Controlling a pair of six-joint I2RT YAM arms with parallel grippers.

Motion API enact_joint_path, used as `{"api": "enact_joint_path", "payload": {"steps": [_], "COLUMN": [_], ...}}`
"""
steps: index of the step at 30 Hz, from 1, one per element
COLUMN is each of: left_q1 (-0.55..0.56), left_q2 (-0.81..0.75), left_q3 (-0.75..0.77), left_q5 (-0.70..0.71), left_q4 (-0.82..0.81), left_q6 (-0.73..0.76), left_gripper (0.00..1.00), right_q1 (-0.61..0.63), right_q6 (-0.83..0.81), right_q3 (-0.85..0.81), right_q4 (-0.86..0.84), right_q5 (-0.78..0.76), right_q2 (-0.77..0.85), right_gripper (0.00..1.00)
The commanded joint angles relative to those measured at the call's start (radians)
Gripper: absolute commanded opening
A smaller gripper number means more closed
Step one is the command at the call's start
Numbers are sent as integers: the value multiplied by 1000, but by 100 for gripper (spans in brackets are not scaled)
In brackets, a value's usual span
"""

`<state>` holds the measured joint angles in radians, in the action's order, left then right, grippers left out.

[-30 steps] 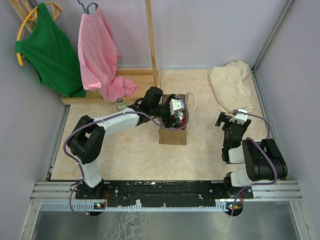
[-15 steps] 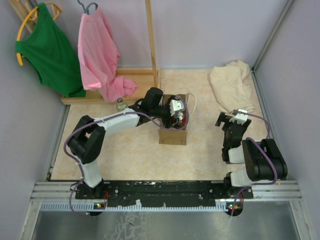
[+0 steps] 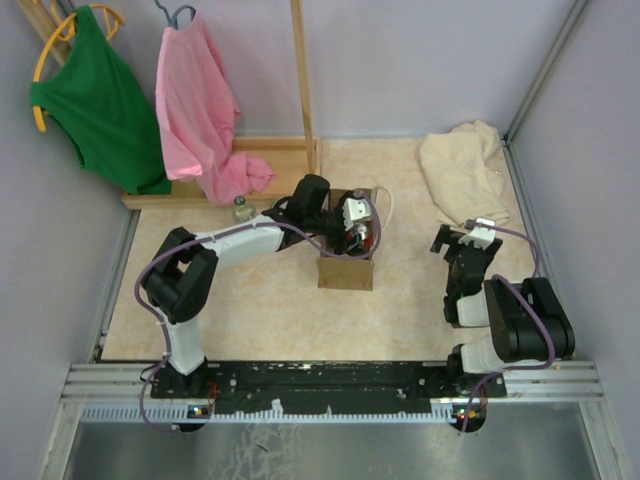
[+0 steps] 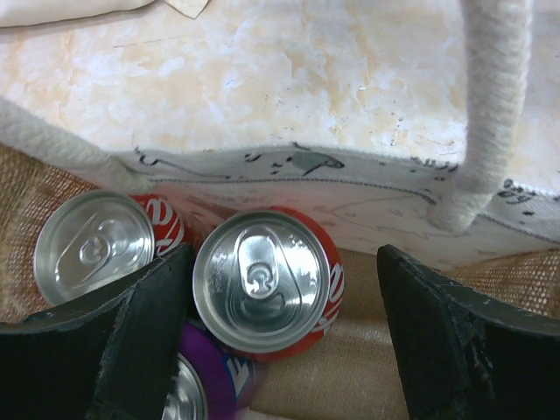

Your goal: Take the beverage out of the canvas bag

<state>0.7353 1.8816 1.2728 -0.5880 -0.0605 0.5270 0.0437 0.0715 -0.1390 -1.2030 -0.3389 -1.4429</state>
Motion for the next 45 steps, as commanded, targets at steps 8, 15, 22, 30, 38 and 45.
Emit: {"api": "enact_joint_path", "payload": {"steps": [8,15,22,30,38,45], "left_q1": [13,13,13,13,13,13], "left_q2": [72,91,127,135,179,172], "left_q3": [16,21,55,51,112,123], "left_q5": [-22,-18,32,61,113,137], "left_q4": [131,165,234,241,327,322], "left_q6": [-17,-6,13,6,0,-18], "left_gripper": [90,85,90,88,51,5], "right_q1": [6,5,5,5,6,5], "right_q6": [1,1,1,2,1,2], "right_q3": [-25,-25,-25,-24,-25,-25], "right_q4": [-43,-43,-43,-43,-43,-43], "right_q5": [-11,-12,-11,-12,-12,-11], "right_q2": [-1,-1,0,0,0,0], "right_gripper": [99,99,99,99,99,99]}}
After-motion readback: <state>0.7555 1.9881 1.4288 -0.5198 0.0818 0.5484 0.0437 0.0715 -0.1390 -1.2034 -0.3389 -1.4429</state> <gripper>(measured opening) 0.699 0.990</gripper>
